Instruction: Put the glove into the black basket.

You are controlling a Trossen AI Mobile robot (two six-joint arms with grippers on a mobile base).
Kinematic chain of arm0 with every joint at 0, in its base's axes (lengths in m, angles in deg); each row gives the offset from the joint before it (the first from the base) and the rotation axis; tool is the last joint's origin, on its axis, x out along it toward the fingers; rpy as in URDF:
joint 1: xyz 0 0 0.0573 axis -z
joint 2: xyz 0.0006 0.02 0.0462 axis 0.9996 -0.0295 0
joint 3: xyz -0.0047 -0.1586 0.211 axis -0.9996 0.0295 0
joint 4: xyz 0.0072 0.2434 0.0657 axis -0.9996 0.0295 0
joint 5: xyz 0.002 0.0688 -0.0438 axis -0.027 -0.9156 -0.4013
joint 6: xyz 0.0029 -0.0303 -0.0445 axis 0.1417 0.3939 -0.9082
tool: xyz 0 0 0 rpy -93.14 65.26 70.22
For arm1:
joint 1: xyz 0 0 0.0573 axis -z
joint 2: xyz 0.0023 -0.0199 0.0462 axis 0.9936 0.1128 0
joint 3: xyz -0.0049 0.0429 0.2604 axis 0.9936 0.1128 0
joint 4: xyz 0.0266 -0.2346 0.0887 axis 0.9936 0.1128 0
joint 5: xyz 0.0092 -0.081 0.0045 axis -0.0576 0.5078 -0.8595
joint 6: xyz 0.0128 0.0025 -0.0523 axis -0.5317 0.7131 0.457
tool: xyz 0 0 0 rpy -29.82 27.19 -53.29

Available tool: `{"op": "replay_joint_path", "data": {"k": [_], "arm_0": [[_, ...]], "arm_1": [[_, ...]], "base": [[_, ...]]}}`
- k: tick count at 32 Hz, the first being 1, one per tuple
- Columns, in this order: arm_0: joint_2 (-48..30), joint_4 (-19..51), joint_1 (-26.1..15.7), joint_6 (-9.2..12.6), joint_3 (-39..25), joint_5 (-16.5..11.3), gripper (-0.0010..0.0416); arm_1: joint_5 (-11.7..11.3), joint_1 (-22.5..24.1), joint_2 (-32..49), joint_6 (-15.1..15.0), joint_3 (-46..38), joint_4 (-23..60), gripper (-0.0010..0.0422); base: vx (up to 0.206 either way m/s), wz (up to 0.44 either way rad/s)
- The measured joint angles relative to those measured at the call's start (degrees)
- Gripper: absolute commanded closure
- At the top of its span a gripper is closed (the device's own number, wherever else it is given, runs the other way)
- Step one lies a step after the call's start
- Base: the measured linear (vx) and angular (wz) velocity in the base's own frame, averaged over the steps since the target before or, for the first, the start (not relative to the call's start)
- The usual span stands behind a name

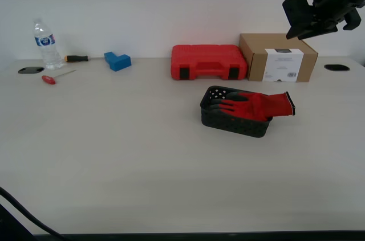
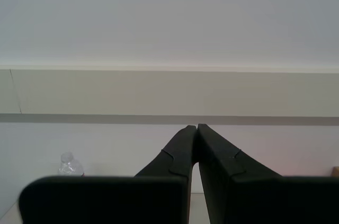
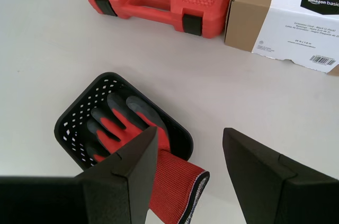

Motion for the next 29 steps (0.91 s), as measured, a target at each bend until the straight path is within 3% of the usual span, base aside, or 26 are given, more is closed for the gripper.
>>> {"op": "replay_joint_path", "data": {"k": [29], "arm_0": [[0.0, -0.02, -0.07, 0.0, 0.0, 0.0, 0.0236]], "arm_1": [[0.0, 0.0, 0.0, 0.0, 0.0, 0.0, 0.0412]], "base": [[0.0, 0.0]]}}
